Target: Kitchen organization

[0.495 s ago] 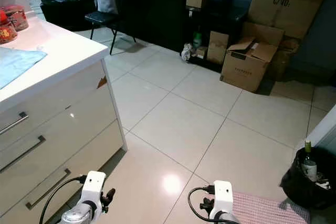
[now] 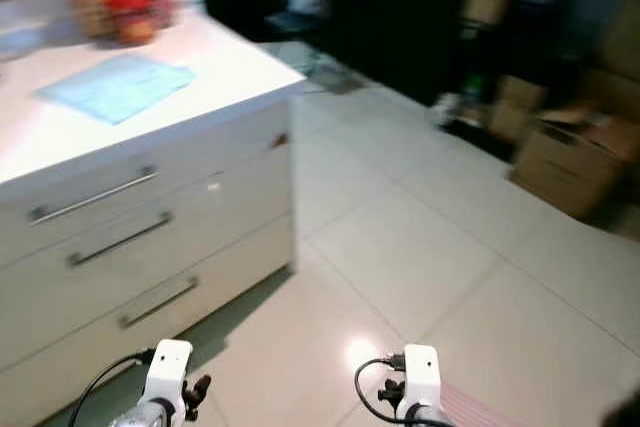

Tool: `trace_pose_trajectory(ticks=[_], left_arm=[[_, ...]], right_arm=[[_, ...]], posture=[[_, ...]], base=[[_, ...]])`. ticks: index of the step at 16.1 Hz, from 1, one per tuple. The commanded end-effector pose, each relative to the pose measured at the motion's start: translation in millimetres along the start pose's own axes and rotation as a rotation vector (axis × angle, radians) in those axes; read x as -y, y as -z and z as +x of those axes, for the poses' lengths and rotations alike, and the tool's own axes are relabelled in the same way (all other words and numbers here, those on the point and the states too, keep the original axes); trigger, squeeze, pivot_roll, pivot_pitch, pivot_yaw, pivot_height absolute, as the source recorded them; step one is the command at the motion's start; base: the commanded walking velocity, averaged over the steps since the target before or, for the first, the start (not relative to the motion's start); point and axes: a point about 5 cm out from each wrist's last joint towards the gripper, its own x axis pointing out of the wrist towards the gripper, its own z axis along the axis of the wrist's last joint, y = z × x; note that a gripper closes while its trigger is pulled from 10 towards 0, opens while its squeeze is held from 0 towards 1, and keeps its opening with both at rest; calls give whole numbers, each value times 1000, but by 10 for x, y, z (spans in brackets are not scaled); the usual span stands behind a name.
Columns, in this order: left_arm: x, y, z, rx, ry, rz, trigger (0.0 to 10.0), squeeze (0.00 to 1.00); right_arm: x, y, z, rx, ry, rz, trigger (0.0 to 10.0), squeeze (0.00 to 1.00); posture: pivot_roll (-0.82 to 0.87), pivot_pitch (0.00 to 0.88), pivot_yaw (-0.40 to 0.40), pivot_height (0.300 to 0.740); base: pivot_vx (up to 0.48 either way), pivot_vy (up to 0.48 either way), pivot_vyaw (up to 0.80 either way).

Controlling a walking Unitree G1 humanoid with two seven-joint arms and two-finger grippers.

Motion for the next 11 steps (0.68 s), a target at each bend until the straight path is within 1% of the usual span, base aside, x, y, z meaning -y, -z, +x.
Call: trace_pose_trajectory(ticks=[1,11], left_arm=[[0,35,-8,-14,7,15,10000,0],[-47,113,-31,-42,-12,29,10000,0]], right_arm=[[-18,33,-4,-13,-16,-15,10000,0],[-75,68,-3,-24,-40,-22,10000,0]], posture=[[145,0,18,740],[152,0,13,740]], base=[[0,0,800],[0,0,800]])
